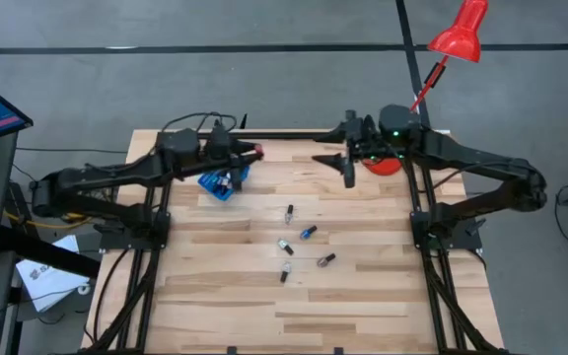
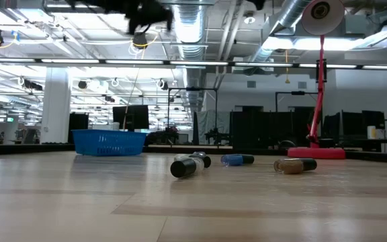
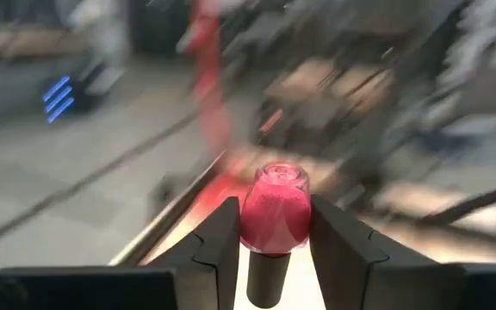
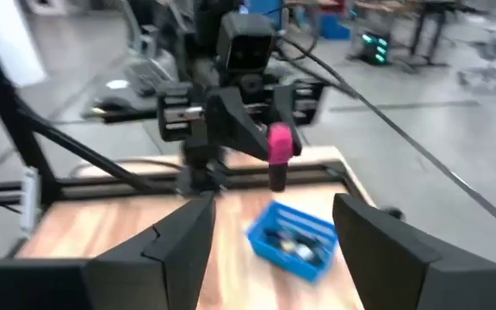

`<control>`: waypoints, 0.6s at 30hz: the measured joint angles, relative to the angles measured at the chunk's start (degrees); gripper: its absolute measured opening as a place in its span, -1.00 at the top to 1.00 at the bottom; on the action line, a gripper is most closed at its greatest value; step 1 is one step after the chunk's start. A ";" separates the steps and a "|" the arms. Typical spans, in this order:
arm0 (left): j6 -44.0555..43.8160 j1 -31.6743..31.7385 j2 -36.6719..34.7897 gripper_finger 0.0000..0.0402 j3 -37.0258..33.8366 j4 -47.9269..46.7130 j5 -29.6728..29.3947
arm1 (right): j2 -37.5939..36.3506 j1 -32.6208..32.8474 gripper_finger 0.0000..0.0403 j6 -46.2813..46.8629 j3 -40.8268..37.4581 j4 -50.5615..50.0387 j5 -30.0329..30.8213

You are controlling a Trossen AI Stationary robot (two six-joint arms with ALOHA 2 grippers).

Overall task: Pick & Place Nail Polish
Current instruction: Put the red nail polish bottle into the blue bin

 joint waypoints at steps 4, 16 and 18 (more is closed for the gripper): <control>-2.83 2.41 -1.04 0.48 -0.04 -16.56 -7.53 | -1.80 -1.28 -0.03 -0.30 0.00 -4.82 0.71; -15.71 9.36 5.82 0.47 -7.82 -26.37 -10.15 | -0.15 -1.79 0.08 -0.05 -0.04 -8.08 0.66; -17.73 10.19 5.84 0.47 -9.60 -26.18 -10.19 | 0.35 -1.79 0.07 -0.01 0.06 -8.14 0.66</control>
